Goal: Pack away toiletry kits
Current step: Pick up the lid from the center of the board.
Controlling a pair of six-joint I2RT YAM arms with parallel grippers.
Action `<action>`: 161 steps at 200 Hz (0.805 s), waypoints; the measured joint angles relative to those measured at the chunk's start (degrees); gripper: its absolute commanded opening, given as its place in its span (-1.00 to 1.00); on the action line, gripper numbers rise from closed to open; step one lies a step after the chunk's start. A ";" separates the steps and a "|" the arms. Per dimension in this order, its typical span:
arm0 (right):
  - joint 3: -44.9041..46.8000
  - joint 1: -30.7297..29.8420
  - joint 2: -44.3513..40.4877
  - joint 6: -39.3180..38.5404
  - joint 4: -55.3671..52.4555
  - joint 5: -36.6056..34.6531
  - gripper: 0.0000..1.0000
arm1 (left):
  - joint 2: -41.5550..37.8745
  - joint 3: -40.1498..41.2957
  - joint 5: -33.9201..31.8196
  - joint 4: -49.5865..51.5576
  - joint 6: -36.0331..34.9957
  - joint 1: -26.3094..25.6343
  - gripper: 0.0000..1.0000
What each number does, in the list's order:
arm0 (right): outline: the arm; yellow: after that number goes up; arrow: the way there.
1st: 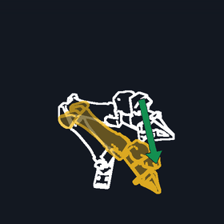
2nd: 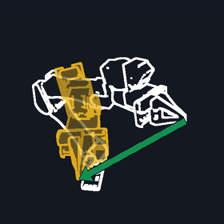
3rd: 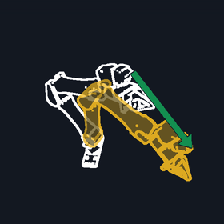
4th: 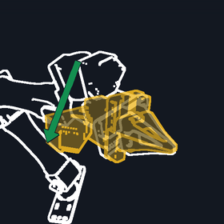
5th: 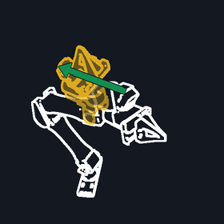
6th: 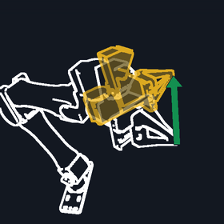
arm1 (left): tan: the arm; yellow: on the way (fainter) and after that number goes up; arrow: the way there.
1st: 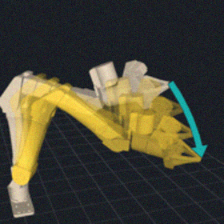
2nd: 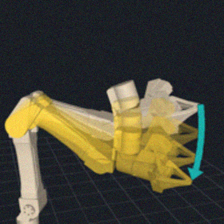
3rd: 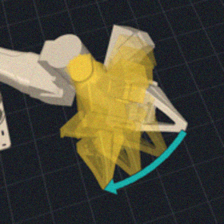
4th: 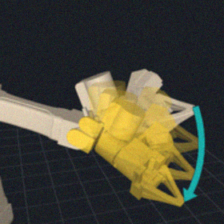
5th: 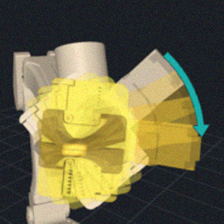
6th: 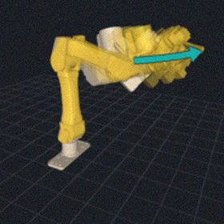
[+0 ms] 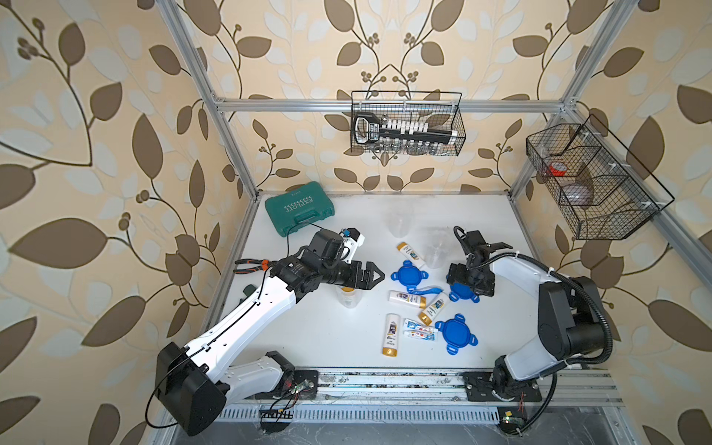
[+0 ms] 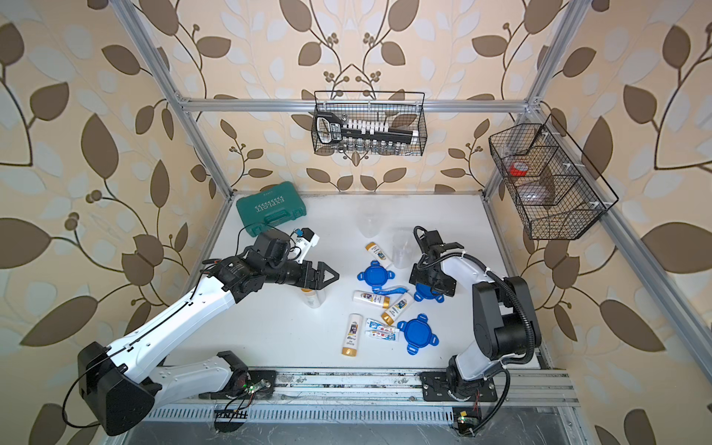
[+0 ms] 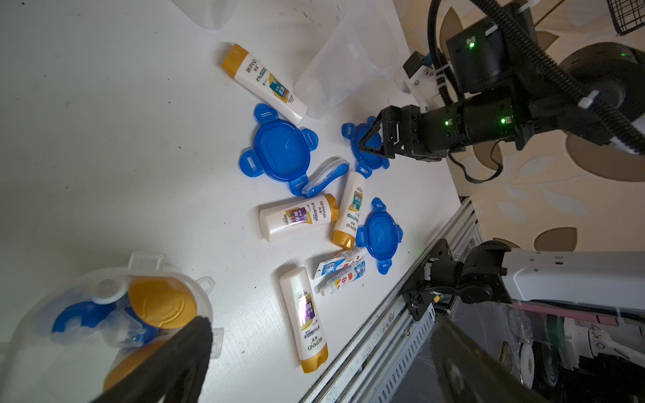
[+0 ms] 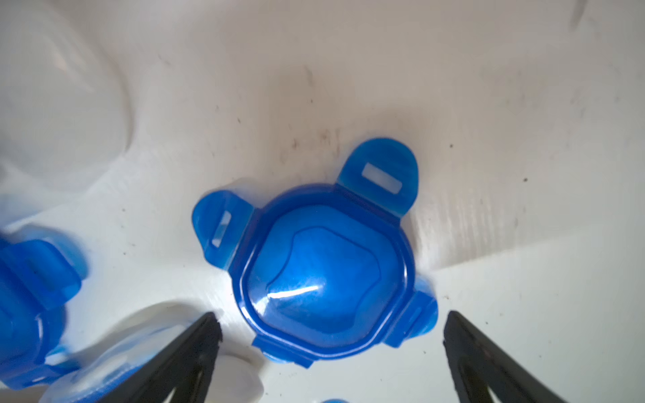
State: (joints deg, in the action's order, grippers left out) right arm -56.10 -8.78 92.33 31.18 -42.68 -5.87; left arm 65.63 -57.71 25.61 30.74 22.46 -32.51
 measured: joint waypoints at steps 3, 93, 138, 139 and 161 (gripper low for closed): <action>-0.33 0.04 0.44 -0.24 -0.02 0.00 0.99 | 0.00 0.02 0.00 0.02 0.00 0.00 0.98; -1.44 1.09 5.99 -4.42 2.10 1.42 0.98 | 0.00 0.07 0.13 0.90 0.04 0.74 0.98; 0.20 1.31 4.72 -5.51 3.69 1.38 0.67 | 0.00 0.07 -0.50 0.98 0.24 0.74 0.98; 0.22 1.31 4.68 -5.62 3.69 1.40 0.66 | 0.00 0.07 -0.52 1.01 0.24 0.74 0.98; 1.42 1.44 3.65 -6.29 4.42 1.31 0.57 | -0.15 0.07 -1.27 1.33 0.39 0.76 0.98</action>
State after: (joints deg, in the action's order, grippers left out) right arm -54.68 -7.33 95.98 24.88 -38.26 -4.56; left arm 65.47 -57.65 24.34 32.08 22.85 -31.75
